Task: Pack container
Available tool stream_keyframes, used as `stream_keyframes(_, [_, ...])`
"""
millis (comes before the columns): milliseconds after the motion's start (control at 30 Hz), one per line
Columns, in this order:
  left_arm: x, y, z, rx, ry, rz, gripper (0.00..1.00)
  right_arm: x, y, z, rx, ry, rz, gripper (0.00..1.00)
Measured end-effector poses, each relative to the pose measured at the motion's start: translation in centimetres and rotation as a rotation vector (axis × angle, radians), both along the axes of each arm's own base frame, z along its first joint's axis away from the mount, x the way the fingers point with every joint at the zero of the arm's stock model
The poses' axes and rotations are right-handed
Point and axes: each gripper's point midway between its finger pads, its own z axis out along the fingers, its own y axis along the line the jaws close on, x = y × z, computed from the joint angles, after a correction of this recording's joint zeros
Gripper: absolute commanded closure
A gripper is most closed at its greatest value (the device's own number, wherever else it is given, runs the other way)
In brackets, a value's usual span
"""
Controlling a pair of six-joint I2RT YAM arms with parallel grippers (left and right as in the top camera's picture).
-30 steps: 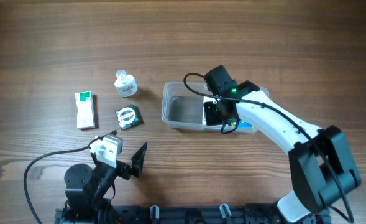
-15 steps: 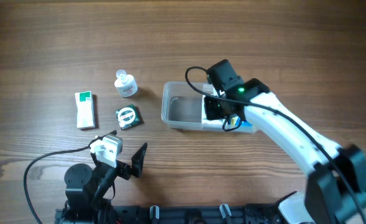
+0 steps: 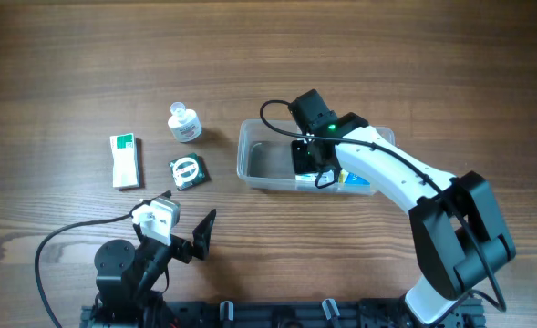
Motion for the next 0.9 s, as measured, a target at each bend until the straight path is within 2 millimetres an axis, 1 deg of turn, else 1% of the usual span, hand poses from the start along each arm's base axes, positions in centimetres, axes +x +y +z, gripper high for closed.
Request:
stream_keyframes(133, [0.0, 0.0, 0.0, 0.000, 0.000, 0.000, 0.00, -0.4, -0.3, 0.3, -0.008, 0.014, 0.002, 0.96])
stream_keyframes(200, [0.0, 0.0, 0.0, 0.000, 0.000, 0.000, 0.00, -0.8, -0.4, 1.1, -0.007, 0.012, 0.004, 0.96])
stream_keyframes(267, [0.0, 0.0, 0.0, 0.000, 0.000, 0.000, 0.00, -0.6, 0.0, 3.0, 0.036, -0.029, 0.009, 0.96])
stream_keyframes(333, [0.0, 0.0, 0.0, 0.000, 0.000, 0.000, 0.00, -0.1, 0.8, 5.4, 0.100, -0.089, 0.010, 0.96])
stream_keyframes(367, [0.0, 0.0, 0.0, 0.000, 0.000, 0.000, 0.00, 0.1, 1.2, 6.2, 0.126, -0.112, 0.010, 0.96])
stream_keyframes(433, [0.0, 0.0, 0.0, 0.000, 0.000, 0.000, 0.00, 0.6, 2.1, 6.7, 0.158, -0.143, 0.013, 0.96])
stream_keyframes(533, [0.0, 0.0, 0.0, 0.000, 0.000, 0.000, 0.00, 0.8, 3.4, 6.0, 0.179, -0.142, 0.017, 0.96])
stream_keyframes(600, [0.0, 0.0, 0.0, 0.000, 0.000, 0.000, 0.00, 0.7, 4.0, 4.8, 0.175, -0.121, 0.026, 0.96])
stream_keyframes(667, [0.0, 0.0, 0.0, 0.000, 0.000, 0.000, 0.00, 0.5, 4.2, 3.0, 0.154, -0.085, 0.028, 0.96])
stream_keyframes(700, [0.0, 0.0, 0.0, 0.000, 0.000, 0.000, 0.00, 0.4, 4.2, 2.9, 0.150, -0.081, 0.027, 0.96])
stream_keyframes(733, [0.0, 0.0, 0.0, 0.000, 0.000, 0.000, 0.00, 0.3, 3.9, 1.8, 0.127, -0.058, 0.021, 0.96])
stream_keyframes(867, [0.0, 0.0, 0.0, 0.000, 0.000, 0.000, 0.00, -0.2, 2.2, 1.2, 0.067, -0.026, -0.005, 0.96])
stream_keyframes(900, [0.0, 0.0, 0.0, 0.000, 0.000, 0.000, 0.00, -0.4, 1.5, 1.1, 0.049, -0.013, -0.017, 0.96])
